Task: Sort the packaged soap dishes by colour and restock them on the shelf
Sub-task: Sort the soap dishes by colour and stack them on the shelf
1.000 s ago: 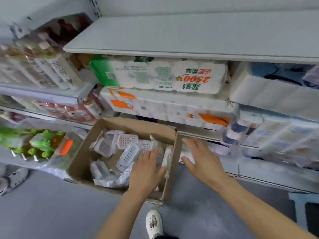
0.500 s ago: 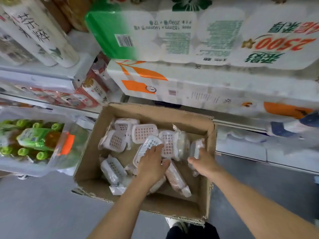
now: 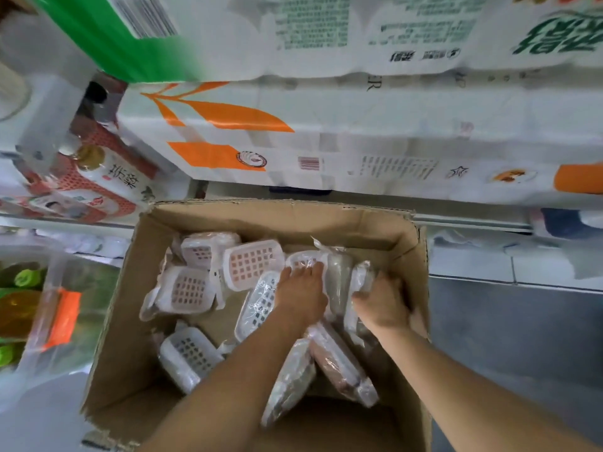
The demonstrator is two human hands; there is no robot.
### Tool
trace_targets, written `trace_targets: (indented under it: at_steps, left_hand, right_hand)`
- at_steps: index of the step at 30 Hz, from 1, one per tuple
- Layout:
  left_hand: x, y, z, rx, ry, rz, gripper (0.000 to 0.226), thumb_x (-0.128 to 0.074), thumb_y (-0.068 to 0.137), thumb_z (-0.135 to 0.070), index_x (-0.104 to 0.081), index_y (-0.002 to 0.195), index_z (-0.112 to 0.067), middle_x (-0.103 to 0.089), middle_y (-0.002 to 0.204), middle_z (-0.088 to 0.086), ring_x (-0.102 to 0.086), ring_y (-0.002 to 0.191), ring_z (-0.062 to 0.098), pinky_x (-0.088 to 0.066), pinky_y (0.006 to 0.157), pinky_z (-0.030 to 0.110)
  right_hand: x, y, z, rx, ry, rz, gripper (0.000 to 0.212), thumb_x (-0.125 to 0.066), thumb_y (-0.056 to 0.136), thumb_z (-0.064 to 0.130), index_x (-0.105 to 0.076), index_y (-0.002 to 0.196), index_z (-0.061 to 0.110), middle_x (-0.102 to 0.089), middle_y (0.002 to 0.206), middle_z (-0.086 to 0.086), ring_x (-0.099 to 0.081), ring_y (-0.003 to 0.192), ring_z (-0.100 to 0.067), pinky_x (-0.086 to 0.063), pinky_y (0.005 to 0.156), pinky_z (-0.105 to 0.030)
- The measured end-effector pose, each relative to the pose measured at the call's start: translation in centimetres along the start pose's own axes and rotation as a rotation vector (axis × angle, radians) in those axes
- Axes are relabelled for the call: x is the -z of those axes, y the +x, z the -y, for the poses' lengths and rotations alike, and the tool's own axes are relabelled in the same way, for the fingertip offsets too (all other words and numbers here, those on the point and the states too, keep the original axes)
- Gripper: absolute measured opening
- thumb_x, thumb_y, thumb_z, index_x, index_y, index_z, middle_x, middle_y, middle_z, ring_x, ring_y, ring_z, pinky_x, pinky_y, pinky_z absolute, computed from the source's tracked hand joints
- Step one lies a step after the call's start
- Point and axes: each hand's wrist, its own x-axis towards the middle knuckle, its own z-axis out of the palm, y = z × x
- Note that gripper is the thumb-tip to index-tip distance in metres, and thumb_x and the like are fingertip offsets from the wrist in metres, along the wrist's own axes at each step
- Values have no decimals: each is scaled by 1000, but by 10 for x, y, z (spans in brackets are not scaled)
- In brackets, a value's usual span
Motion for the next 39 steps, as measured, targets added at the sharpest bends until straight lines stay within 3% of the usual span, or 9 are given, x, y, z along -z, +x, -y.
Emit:
trace_targets:
  at_steps: [3,8,11,18,22,27,32,35,39]
  left_hand:
    - [-2,7,11,-78,46,-52,60,-45,92,-18,-24,148,-15,-60,129,8,-55,117,28,-36,99,39]
    - [-8,7,42,-171,-4,50,80,-49,98,-37,7,156,-34,-63,128,6,-64,106,25,-45,93,36]
    - [-17,-2,52,-231,96,66,81,-46,99,-42,12,155,-32,-64,127,4,-64,104,23,-44,91,34]
    - [-21,-27,70,-193,354,82,64,-42,97,-53,-27,150,-20,-60,130,6,-59,114,26,-33,104,39]
    - [-11,-10,59,-169,347,19,43,-46,98,-48,-48,132,-21,-65,119,3,-61,107,21,-37,98,37]
    - [-21,15,56,-227,159,-253,64,-66,85,-48,-36,133,-16,-41,130,4,-41,117,21,-39,96,32]
    - [-36,35,59,-216,76,-106,80,-71,82,-50,-28,141,-18,-39,139,5,-42,127,24,-37,104,37]
    - [-35,43,65,-170,157,-62,81,-72,78,-55,-31,140,-21,-42,136,7,-40,127,27,-38,103,40]
    - [-22,47,73,-119,134,58,82,-77,75,-52,-39,143,-27,-50,133,6,-40,128,25,-40,105,38]
  right_hand:
    - [-6,4,-5,-12,21,-15,58,-65,87,43,-45,132,13,-43,135,-14,-50,120,-34,-42,92,-38]
    - [-36,8,-10,-28,250,44,119,-76,67,64,1,152,33,-6,159,-4,-18,142,-41,-28,109,-57]
    - [-50,10,-7,-39,139,25,137,-82,59,63,17,149,34,1,160,-5,-15,143,-42,-27,109,-60]
    - [-41,3,-8,343,-529,-335,115,-83,68,41,-3,151,29,-26,151,-8,-34,131,-32,-43,99,-52]
    - [-32,11,-19,406,-551,-246,103,-72,79,47,1,151,37,-14,156,-10,-23,139,-33,-36,109,-49]
    - [-42,16,-20,443,-680,-268,121,-81,66,52,-2,154,29,-12,159,-14,-18,143,-38,-30,110,-58]
    - [-45,36,-33,545,-695,-588,94,-79,64,9,-36,148,19,-39,148,-17,-38,132,-37,-31,101,-55]
    - [-46,40,-33,537,-710,-617,86,-72,71,11,-34,148,13,-40,146,-18,-41,129,-39,-33,102,-52]
    - [-41,36,-26,506,-727,-412,108,-80,67,34,-18,153,12,-27,154,-15,-28,139,-37,-26,114,-53]
